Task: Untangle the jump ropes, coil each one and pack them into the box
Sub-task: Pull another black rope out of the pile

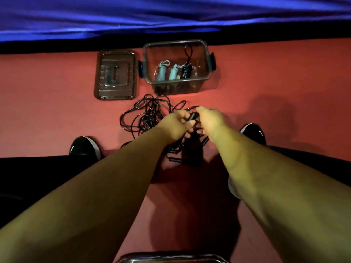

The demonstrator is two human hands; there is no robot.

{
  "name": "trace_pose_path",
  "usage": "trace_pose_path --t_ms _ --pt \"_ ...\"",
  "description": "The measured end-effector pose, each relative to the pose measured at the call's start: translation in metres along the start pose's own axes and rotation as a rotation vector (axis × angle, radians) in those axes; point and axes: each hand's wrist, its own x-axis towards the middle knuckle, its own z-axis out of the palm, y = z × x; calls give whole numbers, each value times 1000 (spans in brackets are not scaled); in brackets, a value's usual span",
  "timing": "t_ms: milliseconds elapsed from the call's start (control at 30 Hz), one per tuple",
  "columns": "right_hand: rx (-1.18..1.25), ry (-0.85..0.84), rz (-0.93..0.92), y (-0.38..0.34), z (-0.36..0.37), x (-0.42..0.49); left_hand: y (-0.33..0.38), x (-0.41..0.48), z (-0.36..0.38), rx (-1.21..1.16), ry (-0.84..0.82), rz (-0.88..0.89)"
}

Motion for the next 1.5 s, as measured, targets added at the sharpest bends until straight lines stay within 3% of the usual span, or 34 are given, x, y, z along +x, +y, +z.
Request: trace_pose_path --t_ms 167,267,367,433,567,800,933,1067,1267,1400,1500 --pt "-188 -192 -42 -58 -13 -50 50 -34 -31 -45 6 68" --pt "-255 -111 -241 -96 -20 -80 81 -63 -47 -33 -23 62" --pt "-299 -175 -428 -131 -22 -122 110 -93 -66 -51 1 -11" --pt "-258 -128 -520 -150 -23 -153 127 -108 -78 72 50 -53" --pt "-259 -168 -712 -185 -28 -218 160 -140 -98 577 240 -9" --pt "145 -291 -923 -243 -54 -323 186 -183 -114 523 82 164" --pt "256 -148 -858 -251 -66 -333 208 -207 -131 235 168 202" --pt "116 -41 -752 -231 -65 -311 246 -242 -143 -178 277 383" --pt "-79 -179 -703 -190 -44 -279 276 -263 -156 -628 317 535" --pt "138 -273 -714 -200 -32 -278 259 -244 -158 -845 306 502" --pt "364 -334 -687 -213 -32 -281 248 -231 -157 -677 360 319"
